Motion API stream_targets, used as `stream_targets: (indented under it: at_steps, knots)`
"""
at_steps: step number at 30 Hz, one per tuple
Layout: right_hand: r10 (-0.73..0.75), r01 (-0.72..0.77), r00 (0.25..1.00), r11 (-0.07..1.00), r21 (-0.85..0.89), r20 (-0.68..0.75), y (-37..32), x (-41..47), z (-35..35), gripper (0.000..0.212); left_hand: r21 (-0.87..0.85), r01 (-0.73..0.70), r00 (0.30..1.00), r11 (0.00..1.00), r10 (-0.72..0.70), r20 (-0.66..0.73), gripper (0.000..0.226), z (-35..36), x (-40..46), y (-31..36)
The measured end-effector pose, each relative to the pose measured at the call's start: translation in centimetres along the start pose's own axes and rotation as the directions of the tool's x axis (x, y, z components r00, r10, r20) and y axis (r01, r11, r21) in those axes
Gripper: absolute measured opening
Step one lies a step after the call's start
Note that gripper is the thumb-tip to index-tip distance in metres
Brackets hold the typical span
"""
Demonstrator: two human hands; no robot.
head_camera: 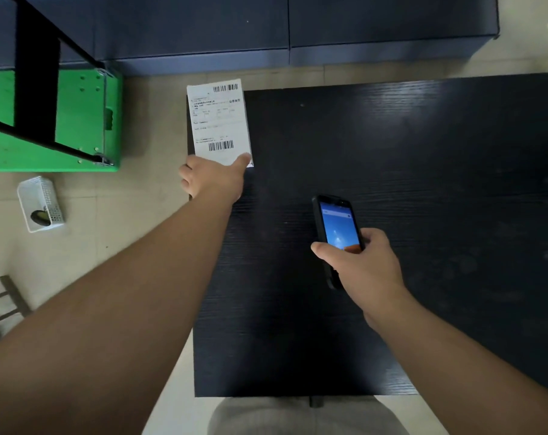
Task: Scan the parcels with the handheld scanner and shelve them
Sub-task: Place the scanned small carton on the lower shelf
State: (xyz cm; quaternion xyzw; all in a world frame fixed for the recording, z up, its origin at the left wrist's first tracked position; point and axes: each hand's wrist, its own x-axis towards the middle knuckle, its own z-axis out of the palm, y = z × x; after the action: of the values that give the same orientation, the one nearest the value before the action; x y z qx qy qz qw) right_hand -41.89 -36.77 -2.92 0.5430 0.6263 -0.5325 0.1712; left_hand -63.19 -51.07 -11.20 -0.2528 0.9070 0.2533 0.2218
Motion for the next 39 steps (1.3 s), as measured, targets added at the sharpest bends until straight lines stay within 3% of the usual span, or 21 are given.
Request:
stream_targets:
  at_steps: [9, 14, 16, 22, 28, 39]
  knots:
    - [-0.004, 0.005, 0.999, 1.0, 0.005, -0.034, 1.1, -2.5, -0.6, 0.087, -0.14, 0.049, 0.993, 0.989, -0.034, 0.109, 0.091, -1.2, -3.1, -3.2]
    - [-0.061, 0.061, 0.997, 0.998, 0.003, -0.053, 1.8, -5.7, -1.3, 0.087, -0.304, 0.133, 0.956, 0.943, -0.041, 0.291, 0.033, -3.2, -5.0, -7.3]
    - [-0.08, 0.079, 0.995, 0.997, -0.005, -0.052, 2.1, -7.2, -1.9, 0.084, -0.352, 0.179, 0.934, 0.919, -0.046, 0.355, 0.021, -4.1, -6.1, -8.8]
    - [-0.141, 0.14, 0.989, 0.99, -0.032, -0.031, 2.8, -12.2, -3.8, 0.083, -0.495, 0.223, 0.909, 0.84, 0.005, 0.418, 0.019, -6.3, -10.8, -11.8]
    - [-0.247, 0.246, 0.969, 0.965, -0.085, -0.001, 3.6, -16.5, -6.4, 0.079, -0.619, 0.203, 0.904, 0.759, 0.098, 0.416, 0.039, -8.4, -17.0, -12.8]
    - [-0.463, 0.491, 0.871, 0.836, -0.247, 0.163, 6.7, -24.7, -14.2, 0.068, -0.821, 0.081, 0.931, 0.564, 0.25, 0.264, 0.043, -9.5, -29.6, -13.2]
